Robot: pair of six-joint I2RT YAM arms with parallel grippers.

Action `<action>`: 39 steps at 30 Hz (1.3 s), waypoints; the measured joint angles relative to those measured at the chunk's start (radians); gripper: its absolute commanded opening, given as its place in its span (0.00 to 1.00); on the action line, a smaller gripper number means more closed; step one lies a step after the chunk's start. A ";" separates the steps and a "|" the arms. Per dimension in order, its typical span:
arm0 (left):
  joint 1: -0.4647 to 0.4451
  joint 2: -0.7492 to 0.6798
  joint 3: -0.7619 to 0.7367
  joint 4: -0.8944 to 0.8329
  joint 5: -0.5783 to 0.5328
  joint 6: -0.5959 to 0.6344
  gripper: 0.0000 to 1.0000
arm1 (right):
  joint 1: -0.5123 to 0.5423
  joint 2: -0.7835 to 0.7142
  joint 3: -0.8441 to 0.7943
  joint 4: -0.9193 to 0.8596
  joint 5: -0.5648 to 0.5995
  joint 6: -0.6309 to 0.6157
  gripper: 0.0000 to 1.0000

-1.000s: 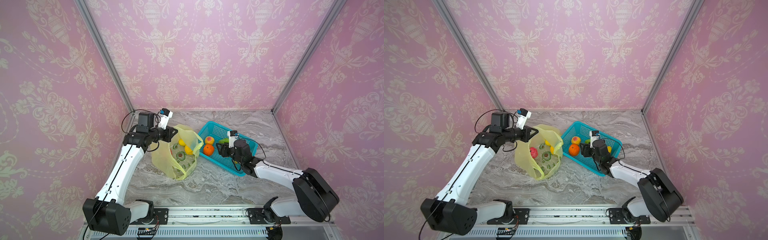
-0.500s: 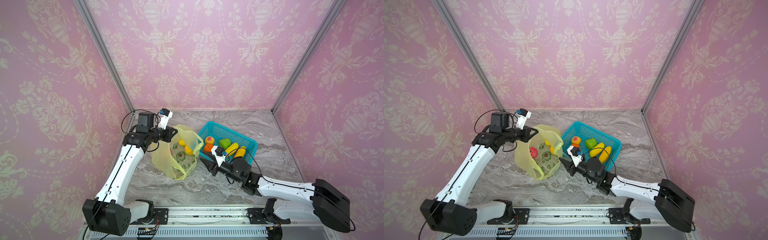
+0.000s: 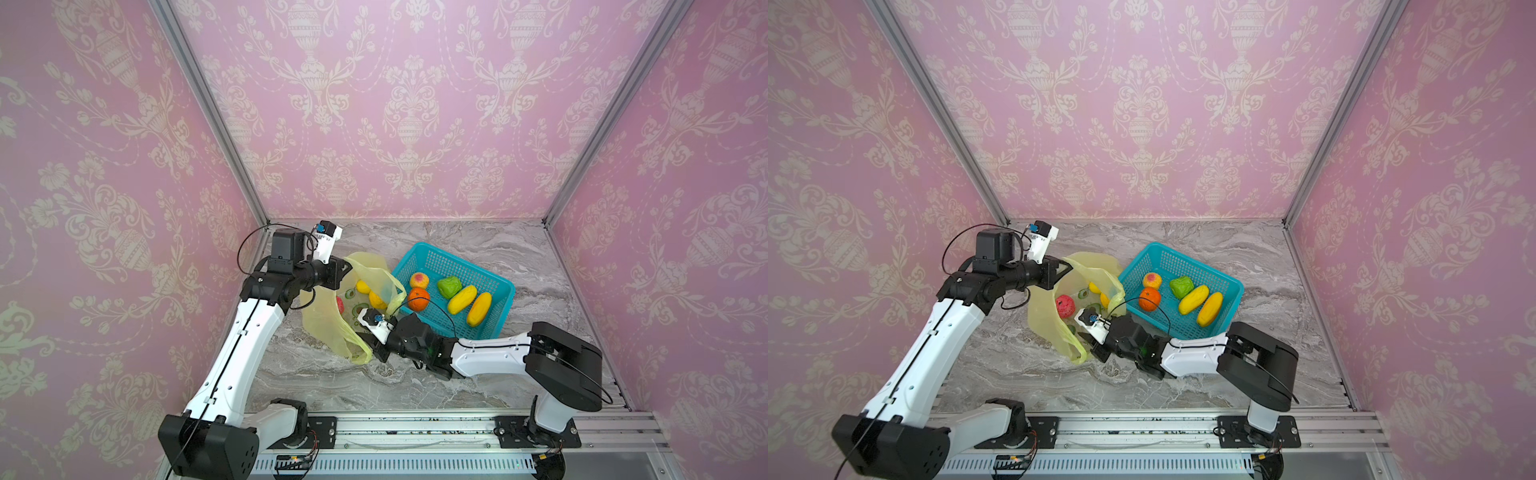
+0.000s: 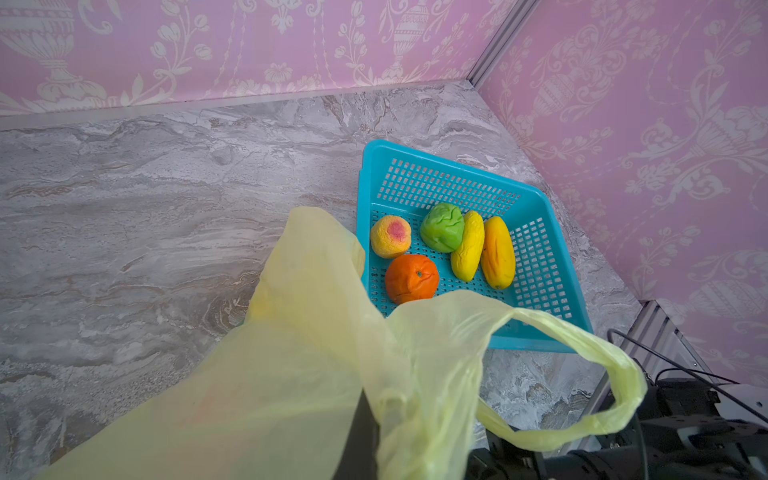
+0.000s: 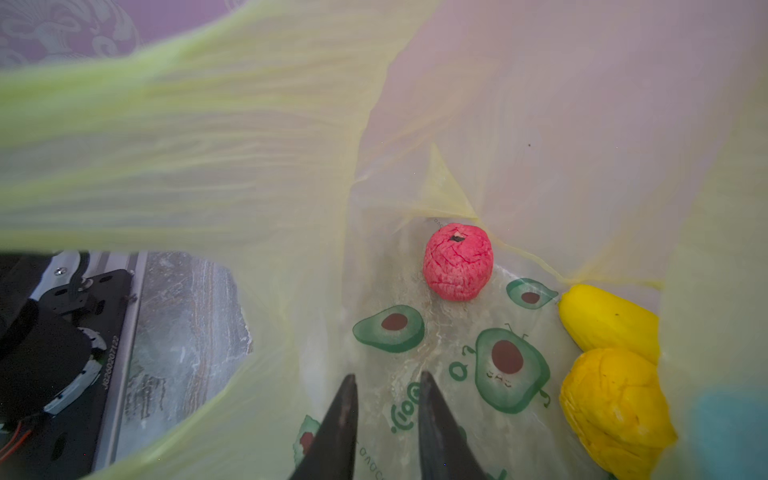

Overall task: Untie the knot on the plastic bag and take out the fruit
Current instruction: 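Move the open right gripper back into the bag mouth, then lower the right gripper into the bag and grasp the pink apple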

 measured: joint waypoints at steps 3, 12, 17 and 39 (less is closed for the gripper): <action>0.000 0.000 0.000 0.002 0.000 -0.004 0.00 | 0.001 0.064 0.079 -0.059 0.033 0.031 0.28; 0.006 0.000 -0.002 0.013 0.004 -0.020 0.00 | 0.001 0.252 0.289 -0.198 0.114 0.151 0.43; 0.008 0.000 -0.007 0.019 0.008 -0.022 0.00 | 0.001 0.370 0.423 -0.202 0.148 0.197 0.54; 0.011 0.000 -0.023 0.034 0.053 -0.026 0.00 | -0.027 0.705 0.732 -0.139 0.156 0.156 0.38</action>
